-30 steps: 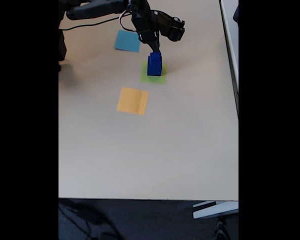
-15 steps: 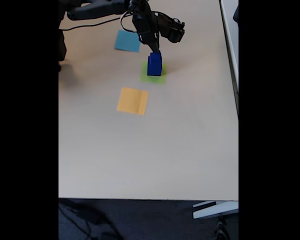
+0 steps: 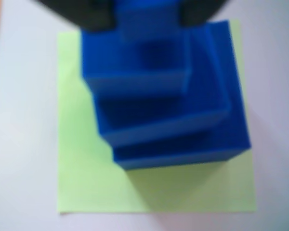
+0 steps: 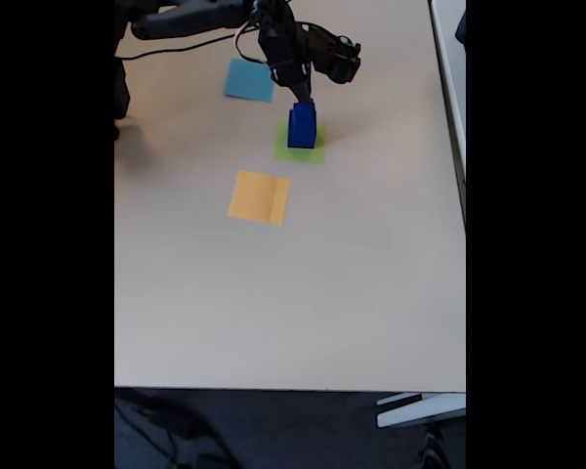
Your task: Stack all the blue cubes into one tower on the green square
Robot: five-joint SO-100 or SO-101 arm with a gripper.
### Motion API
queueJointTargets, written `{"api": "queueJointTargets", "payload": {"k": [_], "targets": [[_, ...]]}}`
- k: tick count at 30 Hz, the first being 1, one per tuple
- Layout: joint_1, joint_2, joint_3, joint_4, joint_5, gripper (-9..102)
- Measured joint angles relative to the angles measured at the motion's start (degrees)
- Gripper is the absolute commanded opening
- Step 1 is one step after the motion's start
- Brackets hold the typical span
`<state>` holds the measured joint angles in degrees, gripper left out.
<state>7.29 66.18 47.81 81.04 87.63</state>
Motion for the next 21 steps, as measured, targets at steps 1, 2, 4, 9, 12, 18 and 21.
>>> {"api": "queueJointTargets", "payload": {"k": [1,2,4,9,12,18,21], "targets": [[0.0,0.0,0.0,0.0,0.0,3],[0.0,0.0,0.0,0.0,0.0,3],[0.0,0.0,0.0,0.0,0.26,3],[0.0,-0.35,0.0,0.0,0.26,4],[-0.26,-0.35,0.0,0.0,0.26,8],[-1.05,-0.35,0.0,0.0,0.26,10],[-0.97,-0.35,0.0,0.0,0.26,11]]}}
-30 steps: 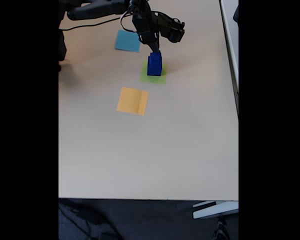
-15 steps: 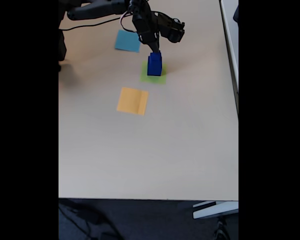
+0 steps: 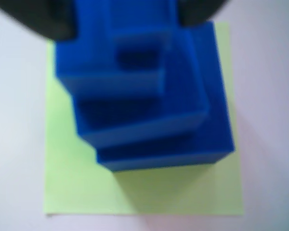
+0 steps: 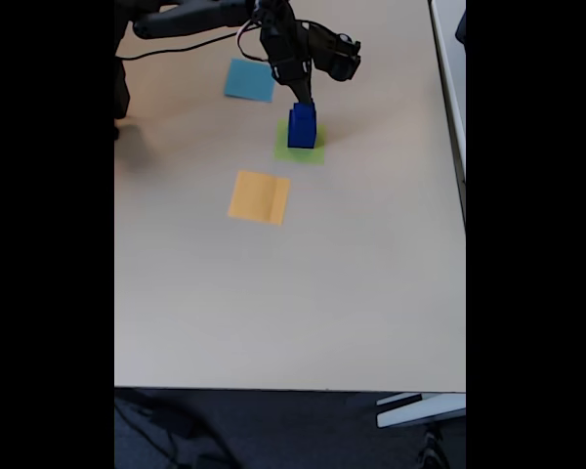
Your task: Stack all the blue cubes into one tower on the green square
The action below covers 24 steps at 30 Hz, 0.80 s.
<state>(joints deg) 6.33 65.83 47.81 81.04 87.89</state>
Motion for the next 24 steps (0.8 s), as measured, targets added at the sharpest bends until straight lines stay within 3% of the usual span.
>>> {"api": "queueJointTargets", "payload": {"k": [9,24], "targets": [[-0.09,0.0,0.0,0.0,-0.18,17],[-1.41,0.0,-4.39,-1.85,-9.4,18]]}}
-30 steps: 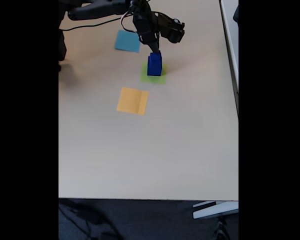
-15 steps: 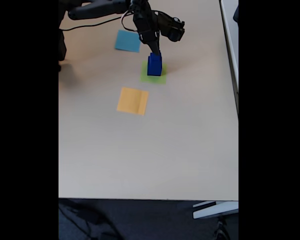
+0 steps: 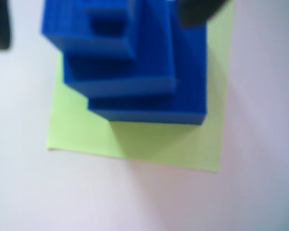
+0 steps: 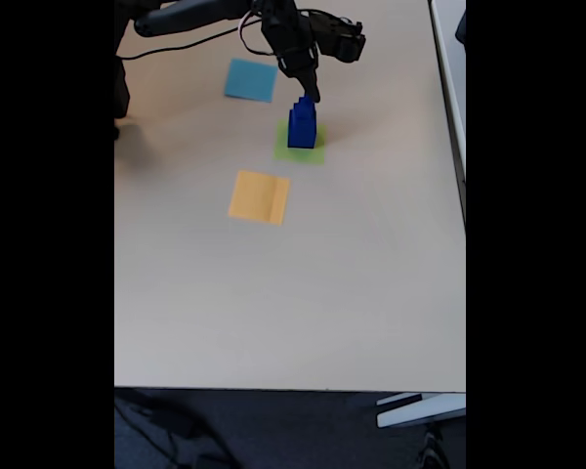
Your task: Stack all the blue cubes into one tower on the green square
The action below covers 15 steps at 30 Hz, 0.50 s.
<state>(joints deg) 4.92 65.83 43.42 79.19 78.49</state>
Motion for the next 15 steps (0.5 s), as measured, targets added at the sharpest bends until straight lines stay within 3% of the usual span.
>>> {"api": "queueJointTargets", "payload": {"k": [6,12,15], "targets": [[0.0,0.0,-5.8,-1.76,-8.17,17],[0.0,0.0,-12.04,-2.55,-15.21,1],[0.0,0.0,-12.74,-2.55,-16.96,0]]}}
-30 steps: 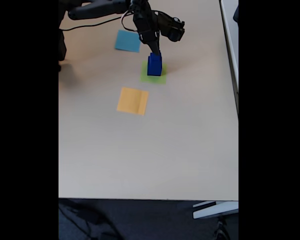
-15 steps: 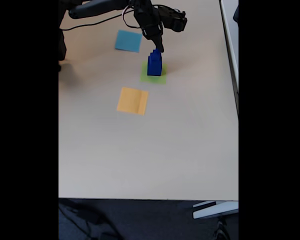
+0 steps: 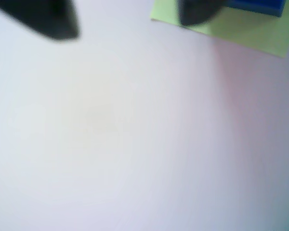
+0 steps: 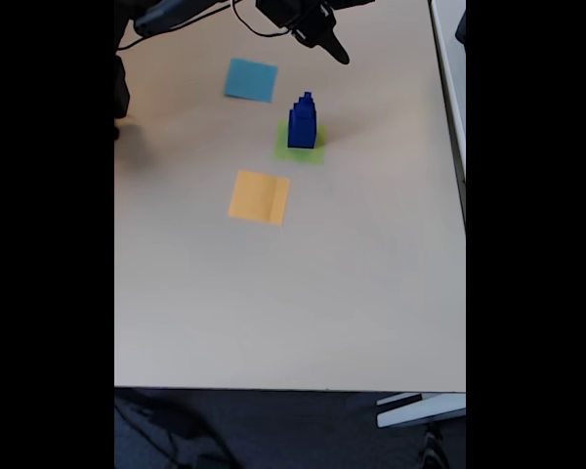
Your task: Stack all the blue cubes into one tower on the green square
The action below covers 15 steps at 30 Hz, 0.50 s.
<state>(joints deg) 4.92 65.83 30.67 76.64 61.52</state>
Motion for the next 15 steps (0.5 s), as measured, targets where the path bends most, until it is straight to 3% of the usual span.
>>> {"api": "queueJointTargets", "payload": {"k": [15], "targets": [[6.68,-1.05,0.0,4.48,2.55,0]]}}
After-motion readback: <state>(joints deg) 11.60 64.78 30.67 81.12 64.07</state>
